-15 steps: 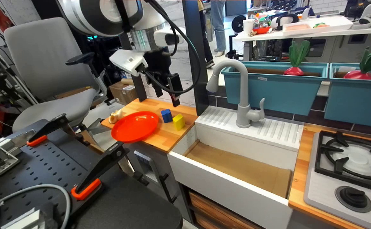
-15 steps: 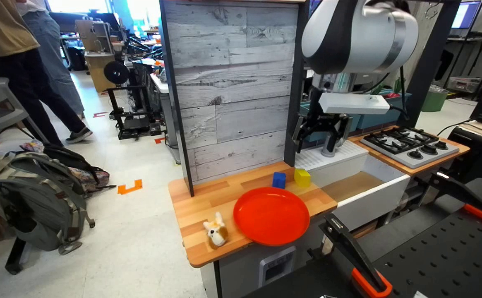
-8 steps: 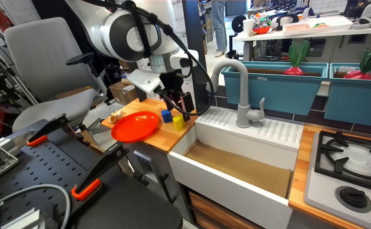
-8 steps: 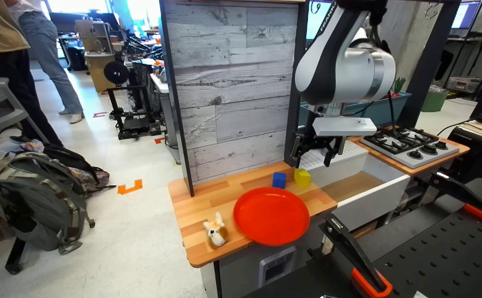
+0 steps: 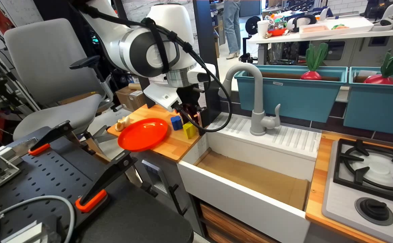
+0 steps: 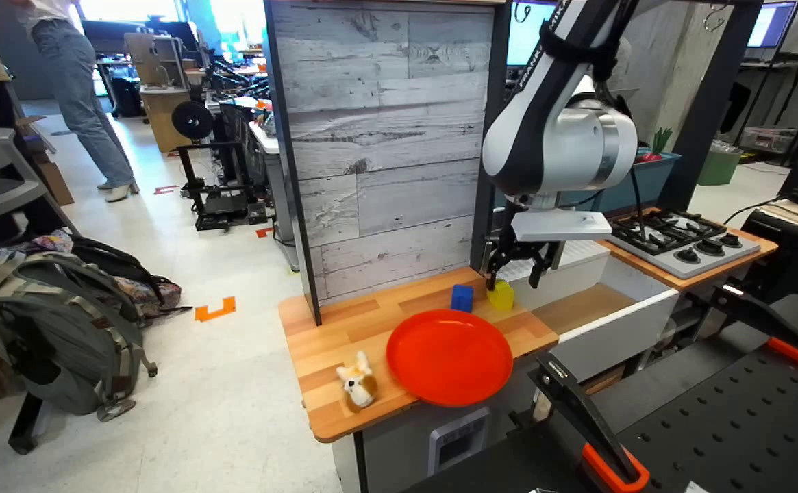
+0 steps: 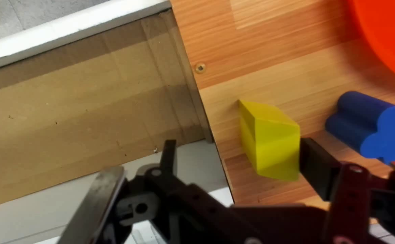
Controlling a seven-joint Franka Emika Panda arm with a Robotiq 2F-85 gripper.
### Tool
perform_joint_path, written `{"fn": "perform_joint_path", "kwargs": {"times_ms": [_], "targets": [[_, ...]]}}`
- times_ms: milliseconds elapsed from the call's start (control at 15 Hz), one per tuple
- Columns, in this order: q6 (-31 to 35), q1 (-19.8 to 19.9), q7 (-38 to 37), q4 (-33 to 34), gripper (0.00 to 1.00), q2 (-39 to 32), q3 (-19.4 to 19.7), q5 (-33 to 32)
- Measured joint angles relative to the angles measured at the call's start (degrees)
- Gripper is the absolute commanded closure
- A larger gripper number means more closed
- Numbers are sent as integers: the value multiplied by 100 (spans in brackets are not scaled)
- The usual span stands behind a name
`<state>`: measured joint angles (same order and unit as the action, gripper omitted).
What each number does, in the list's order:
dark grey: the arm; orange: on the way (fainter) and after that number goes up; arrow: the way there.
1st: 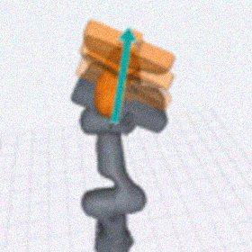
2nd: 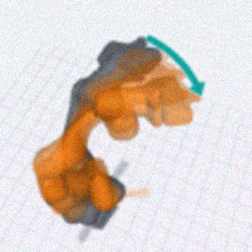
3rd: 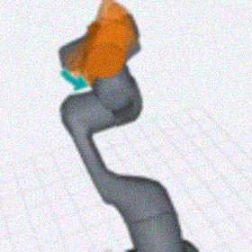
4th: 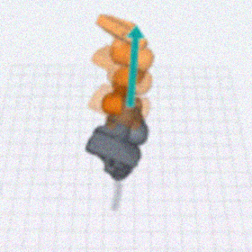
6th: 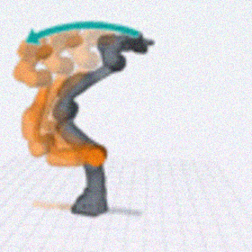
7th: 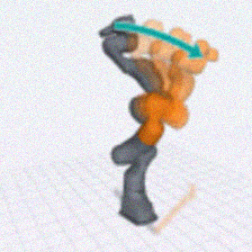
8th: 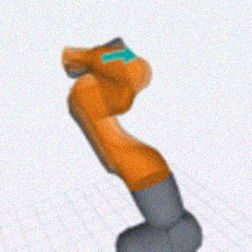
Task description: Move the yellow block to the left
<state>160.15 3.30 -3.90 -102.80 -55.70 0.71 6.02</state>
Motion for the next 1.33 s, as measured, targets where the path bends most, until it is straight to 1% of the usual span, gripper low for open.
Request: {"fn": "perform_joint_path", "kwargs": {"times_ms": [267, 333, 467, 600, 800, 1000, 1133, 1333], "targets": [[-151, 20, 5, 140, 73, -32, -23, 0], [-171, 42, 7, 170, 82, -32, -42, 0], [-199, 112, 21, 220, 94, -32, -98, 4], [-199, 251, 102, 254, 92, -28, -228, 31], [-195, 593, 425, 229, 92, 65, -578, 151], [-116, 882, 828, -47, 92, 366, -948, 256], [-12, 973, 1030, -378, 92, 673, -1175, 276], [50, 921, 1130, -804, 92, 1055, -1408, 276]]}}
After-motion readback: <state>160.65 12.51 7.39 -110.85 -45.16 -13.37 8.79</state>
